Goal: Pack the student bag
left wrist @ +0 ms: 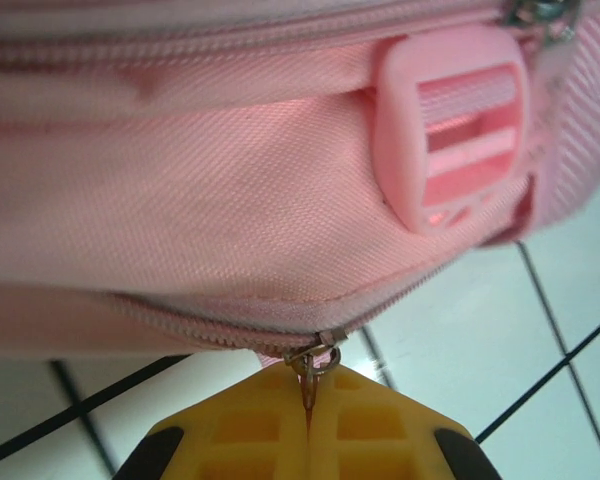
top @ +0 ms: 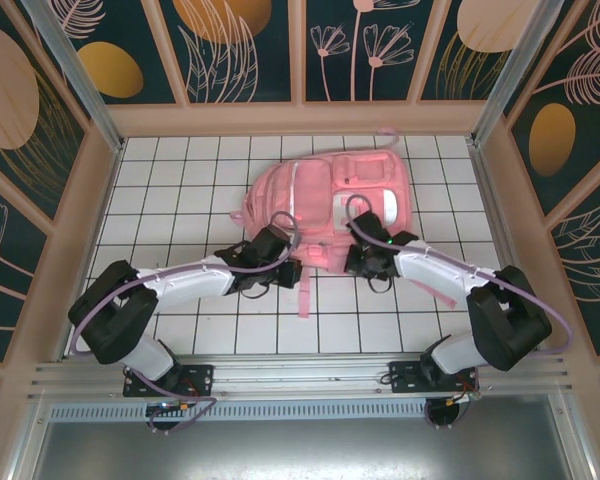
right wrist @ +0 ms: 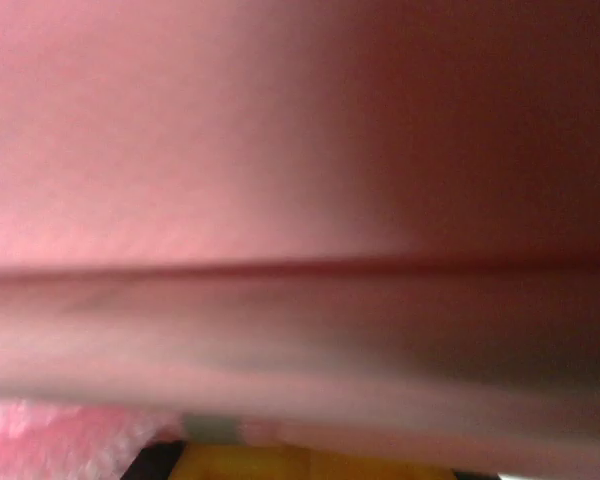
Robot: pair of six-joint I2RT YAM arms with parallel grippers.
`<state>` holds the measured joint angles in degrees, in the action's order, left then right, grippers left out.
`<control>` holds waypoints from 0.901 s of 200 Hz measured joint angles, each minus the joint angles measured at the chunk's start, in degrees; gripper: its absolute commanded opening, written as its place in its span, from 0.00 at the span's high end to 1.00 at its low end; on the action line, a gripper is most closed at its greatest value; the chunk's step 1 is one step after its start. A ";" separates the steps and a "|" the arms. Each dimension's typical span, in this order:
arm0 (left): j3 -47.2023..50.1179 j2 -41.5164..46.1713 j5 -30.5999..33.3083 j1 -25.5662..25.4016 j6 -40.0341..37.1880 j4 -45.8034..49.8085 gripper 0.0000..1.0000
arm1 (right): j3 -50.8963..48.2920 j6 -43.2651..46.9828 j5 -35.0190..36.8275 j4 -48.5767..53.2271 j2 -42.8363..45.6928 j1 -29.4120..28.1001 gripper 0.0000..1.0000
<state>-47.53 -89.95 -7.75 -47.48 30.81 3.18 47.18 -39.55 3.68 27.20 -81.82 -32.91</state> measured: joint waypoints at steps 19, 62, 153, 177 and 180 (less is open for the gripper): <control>-2.95 -2.67 -0.46 -1.18 -0.17 -0.17 1.00 | 1.79 0.26 1.09 -0.35 0.00 5.35 0.98; -7.50 -8.24 -1.29 -1.38 0.20 0.44 1.00 | 2.47 -2.25 -4.37 -5.77 5.49 6.84 0.54; -12.81 -12.22 -3.54 -1.40 2.08 0.70 1.00 | -24.90 -39.45 -21.64 -31.45 20.28 2.64 0.46; -12.79 -12.22 -3.93 -1.38 2.47 0.70 1.00 | -25.57 -43.95 -20.90 -37.64 20.48 1.20 0.47; -12.79 -12.22 -4.02 -1.38 2.47 0.68 1.00 | -25.59 -44.24 -20.76 -38.29 20.35 1.07 0.47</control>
<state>-60.31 -102.17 -11.77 -48.86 33.28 3.86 21.58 -83.79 -17.08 -11.09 -61.47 -31.83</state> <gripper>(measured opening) 0.062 0.532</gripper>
